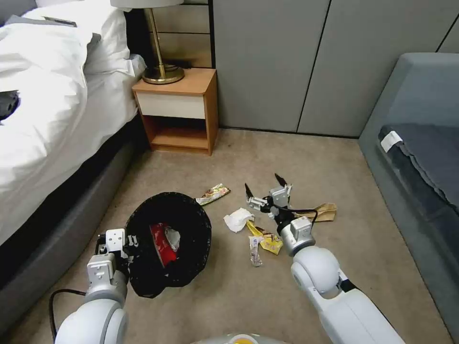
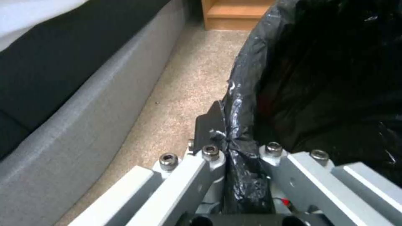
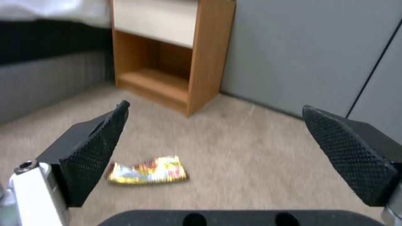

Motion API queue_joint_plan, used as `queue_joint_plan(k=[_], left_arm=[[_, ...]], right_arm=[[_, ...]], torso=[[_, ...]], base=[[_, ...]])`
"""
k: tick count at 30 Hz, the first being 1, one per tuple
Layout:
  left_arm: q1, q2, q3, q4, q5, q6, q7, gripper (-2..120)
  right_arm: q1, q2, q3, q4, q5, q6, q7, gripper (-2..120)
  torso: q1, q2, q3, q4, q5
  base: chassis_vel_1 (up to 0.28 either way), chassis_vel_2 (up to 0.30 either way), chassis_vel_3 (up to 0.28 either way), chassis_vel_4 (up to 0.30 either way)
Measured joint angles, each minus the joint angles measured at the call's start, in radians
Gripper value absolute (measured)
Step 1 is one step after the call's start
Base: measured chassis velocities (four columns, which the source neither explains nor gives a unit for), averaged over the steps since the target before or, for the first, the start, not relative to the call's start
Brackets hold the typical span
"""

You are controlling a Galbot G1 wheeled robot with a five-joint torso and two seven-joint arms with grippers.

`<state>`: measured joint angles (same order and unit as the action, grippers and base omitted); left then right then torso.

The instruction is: Pick up the trash bin, then pick up the garbage from the floor and place it into the trash bin.

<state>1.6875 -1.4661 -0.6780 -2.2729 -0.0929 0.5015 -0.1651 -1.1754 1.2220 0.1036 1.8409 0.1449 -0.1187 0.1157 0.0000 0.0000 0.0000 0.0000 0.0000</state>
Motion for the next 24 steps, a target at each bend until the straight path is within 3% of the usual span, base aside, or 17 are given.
queue_joint_plan(k=[16, 24], left_arm=[[-0.005, -0.002, 0.0, 0.012, 0.0, -0.002, 0.0, 1], [-0.007, -0.002, 0.0, 0.019, 0.0, -0.002, 0.0, 1]], right_arm=[[0.051, -0.061, -0.067, -0.206, 0.081, -0.118, -0.066, 100], [0.087, -0.074, -0.126, -0.265, 0.237, -0.265, -0.07, 100]], torso=[[0.0, 0.0, 0.0, 0.0, 0.0001], [0.0, 0.0, 0.0, 0.0, 0.0]], base=[[0.0, 0.0, 0.0, 0.0], [0.0, 0.0, 0.0, 0.0]])
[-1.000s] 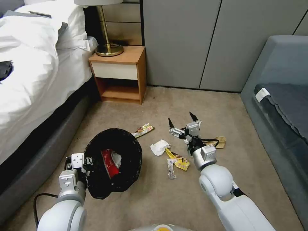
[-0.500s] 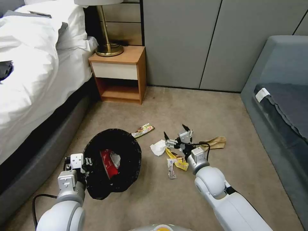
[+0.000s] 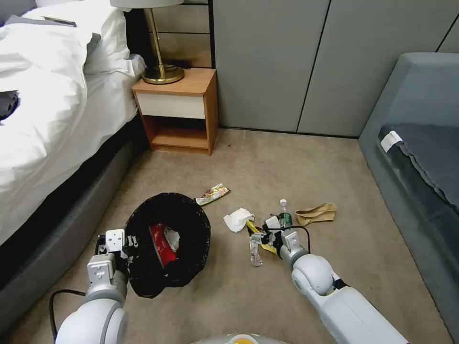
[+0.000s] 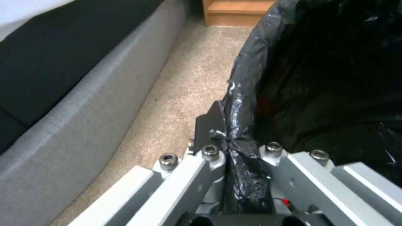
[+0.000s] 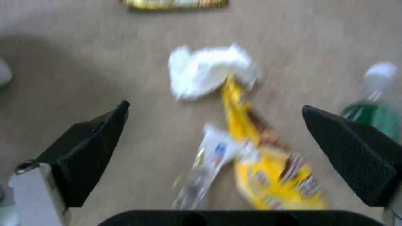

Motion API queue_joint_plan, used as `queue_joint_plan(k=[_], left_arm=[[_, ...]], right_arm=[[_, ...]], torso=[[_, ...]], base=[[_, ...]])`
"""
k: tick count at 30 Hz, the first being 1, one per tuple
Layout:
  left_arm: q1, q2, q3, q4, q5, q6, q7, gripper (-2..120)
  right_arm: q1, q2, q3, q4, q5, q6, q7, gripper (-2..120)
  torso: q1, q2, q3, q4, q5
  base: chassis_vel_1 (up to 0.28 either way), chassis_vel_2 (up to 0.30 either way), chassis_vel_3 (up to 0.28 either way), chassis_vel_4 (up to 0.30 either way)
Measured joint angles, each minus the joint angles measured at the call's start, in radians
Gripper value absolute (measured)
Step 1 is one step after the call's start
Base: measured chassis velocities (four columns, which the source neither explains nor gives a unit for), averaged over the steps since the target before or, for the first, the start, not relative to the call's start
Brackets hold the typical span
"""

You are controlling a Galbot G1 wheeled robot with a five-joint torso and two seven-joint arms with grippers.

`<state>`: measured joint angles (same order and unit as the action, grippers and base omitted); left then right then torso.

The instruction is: Pick up the trash bin, then pick up the garbage from the floor and place it into the trash bin.

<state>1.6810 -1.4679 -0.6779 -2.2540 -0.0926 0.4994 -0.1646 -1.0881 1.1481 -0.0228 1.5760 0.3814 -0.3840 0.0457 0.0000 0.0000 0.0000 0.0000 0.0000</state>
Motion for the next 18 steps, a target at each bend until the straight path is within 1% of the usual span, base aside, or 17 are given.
queue_joint_plan(k=[1, 4, 18], left_arm=[[0.0, 0.0, 0.0, 0.001, 0.0, 0.0, 0.0, 1], [0.002, -0.001, 0.0, 0.001, 0.0, 0.0, 0.0, 1], [0.011, -0.003, -0.001, 0.0, 0.003, -0.004, 0.0, 1]], right_arm=[[0.007, -0.002, -0.013, -0.011, 0.033, -0.028, 0.002, 100], [0.017, 0.004, -0.03, -0.04, 0.055, -0.045, 0.005, 100], [0.051, 0.089, -0.055, -0.165, 0.034, -0.034, -0.012, 100]], torso=[[0.0, 0.0, 0.0, 0.0, -0.0001], [0.0, 0.0, 0.0, -0.0001, 0.0], [0.0, 0.0, 0.0, 0.0, -0.0001]], base=[[0.0, 0.0, 0.0, 0.0], [0.0, 0.0, 0.0, 0.0], [0.0, 0.0, 0.0, 0.0]])
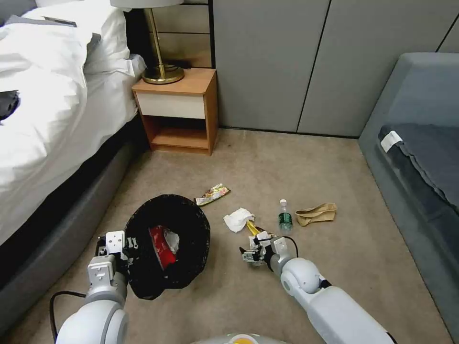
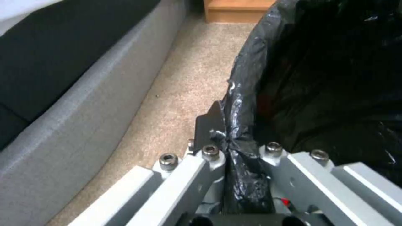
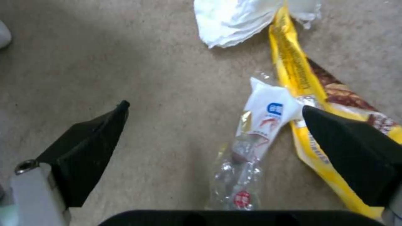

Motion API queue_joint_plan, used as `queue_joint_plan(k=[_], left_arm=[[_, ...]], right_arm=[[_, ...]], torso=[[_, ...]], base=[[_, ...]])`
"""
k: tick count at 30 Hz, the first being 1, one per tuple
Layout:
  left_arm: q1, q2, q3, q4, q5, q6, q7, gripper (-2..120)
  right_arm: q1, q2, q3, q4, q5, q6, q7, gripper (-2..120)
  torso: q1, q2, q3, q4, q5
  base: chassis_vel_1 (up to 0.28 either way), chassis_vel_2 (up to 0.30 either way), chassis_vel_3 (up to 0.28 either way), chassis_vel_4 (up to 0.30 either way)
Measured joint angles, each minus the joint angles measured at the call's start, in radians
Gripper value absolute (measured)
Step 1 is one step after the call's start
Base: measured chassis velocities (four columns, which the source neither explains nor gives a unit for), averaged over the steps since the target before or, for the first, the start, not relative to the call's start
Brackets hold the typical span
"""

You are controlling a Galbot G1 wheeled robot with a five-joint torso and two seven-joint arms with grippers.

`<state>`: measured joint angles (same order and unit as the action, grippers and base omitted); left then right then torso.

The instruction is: Pick up the trash bin, then pick up the garbage from the floor and place it into the trash bin.

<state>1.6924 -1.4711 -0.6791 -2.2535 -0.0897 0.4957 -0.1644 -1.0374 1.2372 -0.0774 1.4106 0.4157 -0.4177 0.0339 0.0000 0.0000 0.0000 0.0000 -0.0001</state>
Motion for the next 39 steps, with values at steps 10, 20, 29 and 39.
queue_joint_plan(k=[10, 20, 29, 39], left_arm=[[0.005, -0.001, -0.001, -0.002, 0.003, -0.004, 0.0, 1], [0.009, 0.0, 0.0, -0.002, 0.005, -0.01, -0.001, 1], [0.015, -0.003, 0.005, -0.001, 0.012, -0.015, -0.001, 1], [0.022, -0.002, 0.004, -0.001, 0.014, -0.019, -0.001, 1]], right_arm=[[0.008, 0.047, 0.019, -0.087, -0.04, 0.039, -0.017, 100], [-0.001, 0.061, 0.05, -0.157, -0.074, 0.083, -0.038, 92], [0.01, 0.091, 0.064, -0.243, -0.117, 0.128, -0.07, 84], [0.032, 0.118, 0.07, -0.326, -0.153, 0.18, -0.08, 51]], torso=[[0.0, 0.0, 0.0, 0.0, 0.0001], [0.0, 0.0, 0.0, 0.0, 0.0001], [0.0, 0.0, 0.0, 0.0, 0.0001], [0.0, 0.0, 0.0, -0.0007, -0.0009]], base=[[0.0, 0.0, 0.0, 0.0], [0.0, 0.0, 0.0, 0.0], [0.0, 0.0, 0.0, 0.0], [0.0, 0.0, 0.0, 0.0]])
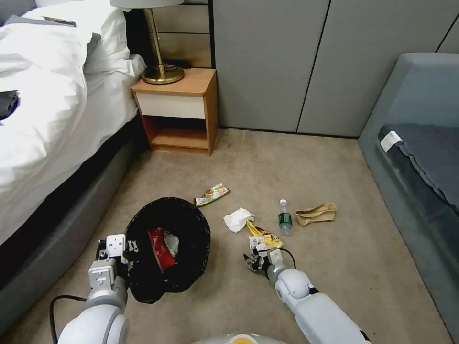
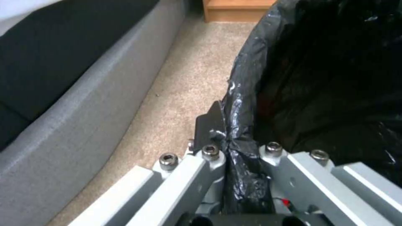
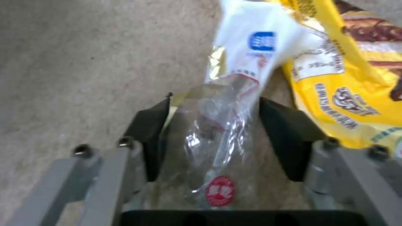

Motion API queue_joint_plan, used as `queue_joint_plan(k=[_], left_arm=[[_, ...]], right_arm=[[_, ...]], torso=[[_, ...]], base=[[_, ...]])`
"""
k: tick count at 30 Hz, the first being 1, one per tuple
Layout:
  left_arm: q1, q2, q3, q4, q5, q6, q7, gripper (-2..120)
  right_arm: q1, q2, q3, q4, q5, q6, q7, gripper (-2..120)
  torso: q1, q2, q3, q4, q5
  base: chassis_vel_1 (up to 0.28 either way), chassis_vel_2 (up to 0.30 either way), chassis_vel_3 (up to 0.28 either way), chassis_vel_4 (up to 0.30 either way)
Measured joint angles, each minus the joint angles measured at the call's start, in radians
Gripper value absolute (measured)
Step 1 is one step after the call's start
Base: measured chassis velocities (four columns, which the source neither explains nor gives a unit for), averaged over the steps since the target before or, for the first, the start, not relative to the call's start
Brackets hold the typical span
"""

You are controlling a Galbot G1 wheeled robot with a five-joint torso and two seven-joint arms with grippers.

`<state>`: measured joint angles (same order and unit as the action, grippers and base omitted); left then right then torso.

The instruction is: Pick up the trash bin, then pick up the garbage from the floor and place it into the trash bin.

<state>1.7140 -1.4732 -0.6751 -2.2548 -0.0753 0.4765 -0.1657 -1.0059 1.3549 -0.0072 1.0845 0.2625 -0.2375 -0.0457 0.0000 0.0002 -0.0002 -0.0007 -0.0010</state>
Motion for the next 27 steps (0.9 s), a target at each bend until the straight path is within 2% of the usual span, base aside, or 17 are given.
queue_joint_plan(k=[2, 3, 6, 11, 14, 24, 27], left_arm=[[0.0, 0.0, 0.0, 0.0, 0.0, 0.0, 0.0, 1], [0.0, 0.0, 0.0, 0.0, 0.0, 0.0, 0.0, 1], [-0.001, 0.0, 0.002, 0.0, 0.0, -0.001, 0.0, 1], [-0.004, 0.0, 0.003, 0.002, 0.0, -0.001, 0.0, 1], [-0.008, 0.001, 0.002, 0.007, -0.001, -0.002, 0.0, 1], [-0.015, 0.003, 0.002, 0.01, -0.004, -0.002, 0.001, 1], [-0.018, 0.004, 0.003, 0.016, -0.005, -0.002, 0.001, 1]], right_arm=[[0.004, 0.003, 0.005, -0.016, -0.009, 0.014, -0.003, 41], [0.004, 0.003, 0.005, -0.016, -0.009, 0.014, -0.003, 41], [0.007, 0.002, 0.011, -0.026, -0.015, 0.025, -0.004, 25], [0.005, 0.0, 0.017, -0.024, -0.016, 0.029, -0.004, 14], [0.001, 0.0, 0.033, -0.011, -0.012, 0.029, -0.006, 0], [-0.011, -0.018, 0.035, 0.048, -0.022, 0.045, 0.002, 0], [-0.034, -0.036, 0.042, 0.166, -0.028, 0.071, 0.015, 0]], torso=[[0.0, 0.0, 0.0, 0.0001, 0.0005], [0.0, 0.0, 0.0, 0.0001, 0.0005], [0.0, 0.0, 0.0, 0.0009, 0.0012], [0.0, 0.0, 0.0, 0.0011, 0.0017], [0.0, 0.0, 0.0, 0.0014, 0.0021], [0.0, 0.0, 0.0, 0.0006, 0.0011], [0.0, 0.0, 0.0, 0.0007, 0.0011]], base=[[0.0, 0.0, 0.0, 0.0], [0.0, 0.0, 0.0, 0.0], [0.0, 0.0, 0.0, 0.0], [0.0, 0.0, 0.0, 0.0], [0.0, 0.0, 0.0, 0.0], [0.0, 0.0, 0.0, 0.0], [0.0, 0.0, 0.0, 0.0]])
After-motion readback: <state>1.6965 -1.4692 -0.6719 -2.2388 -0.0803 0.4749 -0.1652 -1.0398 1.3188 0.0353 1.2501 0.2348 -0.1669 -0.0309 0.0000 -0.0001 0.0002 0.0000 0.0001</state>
